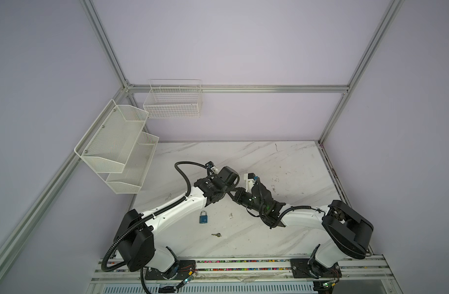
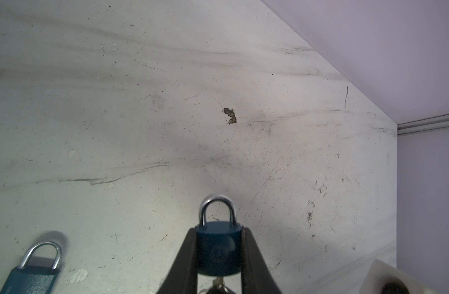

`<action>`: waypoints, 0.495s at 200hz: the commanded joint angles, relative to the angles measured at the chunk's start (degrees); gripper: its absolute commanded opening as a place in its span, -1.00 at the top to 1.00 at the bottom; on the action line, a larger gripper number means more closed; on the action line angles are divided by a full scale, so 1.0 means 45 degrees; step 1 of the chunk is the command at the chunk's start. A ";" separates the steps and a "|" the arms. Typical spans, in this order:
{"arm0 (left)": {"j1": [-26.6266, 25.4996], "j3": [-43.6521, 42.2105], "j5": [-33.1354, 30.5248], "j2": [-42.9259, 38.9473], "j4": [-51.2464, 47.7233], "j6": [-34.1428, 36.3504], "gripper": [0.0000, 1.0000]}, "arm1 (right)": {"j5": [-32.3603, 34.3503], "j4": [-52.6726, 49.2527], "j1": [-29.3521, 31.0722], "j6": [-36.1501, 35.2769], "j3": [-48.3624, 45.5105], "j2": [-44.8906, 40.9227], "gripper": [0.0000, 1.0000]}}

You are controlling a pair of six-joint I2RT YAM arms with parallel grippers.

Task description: Unlock with the key

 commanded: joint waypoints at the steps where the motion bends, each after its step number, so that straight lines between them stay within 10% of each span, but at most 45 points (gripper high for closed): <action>1: -0.0186 -0.0521 0.0302 -0.0505 0.0088 0.0721 1.00 | -0.0375 0.0452 -0.0197 0.0357 0.0296 0.0168 1.00; 99: -0.0721 -0.0067 0.0686 -0.0297 -0.0796 0.1694 1.00 | -0.1523 -0.0130 -0.0690 -0.0339 0.1141 0.0176 1.00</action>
